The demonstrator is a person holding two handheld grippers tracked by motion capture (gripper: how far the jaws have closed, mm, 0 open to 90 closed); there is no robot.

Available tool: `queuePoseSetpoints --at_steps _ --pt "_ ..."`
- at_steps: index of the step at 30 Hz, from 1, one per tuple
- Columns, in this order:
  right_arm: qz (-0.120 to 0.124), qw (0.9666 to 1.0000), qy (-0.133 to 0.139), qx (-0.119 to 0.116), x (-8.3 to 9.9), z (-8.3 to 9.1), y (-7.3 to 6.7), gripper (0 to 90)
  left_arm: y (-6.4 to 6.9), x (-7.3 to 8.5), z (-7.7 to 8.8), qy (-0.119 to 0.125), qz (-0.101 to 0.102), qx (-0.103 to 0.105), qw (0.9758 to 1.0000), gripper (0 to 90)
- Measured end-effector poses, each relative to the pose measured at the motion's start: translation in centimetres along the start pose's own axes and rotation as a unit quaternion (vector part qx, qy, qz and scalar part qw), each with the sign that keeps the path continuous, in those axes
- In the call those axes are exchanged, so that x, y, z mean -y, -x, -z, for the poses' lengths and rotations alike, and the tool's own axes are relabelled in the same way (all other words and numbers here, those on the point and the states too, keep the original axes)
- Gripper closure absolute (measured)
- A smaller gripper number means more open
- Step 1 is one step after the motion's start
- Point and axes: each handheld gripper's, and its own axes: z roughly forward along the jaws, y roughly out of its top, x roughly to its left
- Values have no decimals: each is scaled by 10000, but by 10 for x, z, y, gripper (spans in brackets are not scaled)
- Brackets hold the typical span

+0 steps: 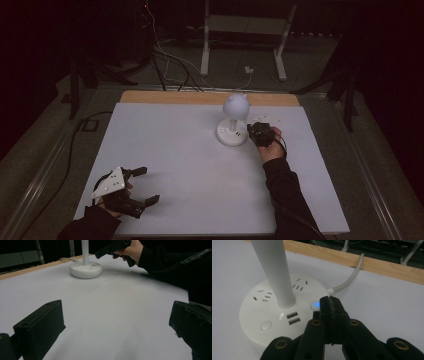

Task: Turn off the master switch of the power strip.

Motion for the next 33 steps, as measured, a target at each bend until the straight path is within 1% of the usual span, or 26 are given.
queuePoseSetpoints --at_steps 2,8,9,12,14,18,27,30,33 --pt "-19 10000 -8 -38 -1 -3 0 900 0 0 0 1 0 -2 10000 4" --pt "-25 10000 50 -39 -2 -11 1 900 0 0 0 6 7 -3 10000 4" --pt "7 10000 53 -32 -2 -12 1 900 0 0 0 6 5 -3 10000 4" --pt "-5 10000 18 -72 -2 -17 0 900 0 0 0 3 6 -2 10000 4" --pt "58 10000 11 -52 -2 -20 -2 900 0 0 0 5 4 3 10000 4" --pt "13 10000 14 -51 -2 -25 -3 900 0 0 0 6 14 1 10000 4" --pt "24 10000 41 -68 -4 -29 -5 900 0 0 0 5 10 3 10000 4" --pt "-18 10000 58 -78 -3 -29 -5 900 0 0 0 2 14 5 10000 4" --pt "11 10000 65 -73 -3 -29 -6 900 0 0 0 -2 16 3 10000 4"
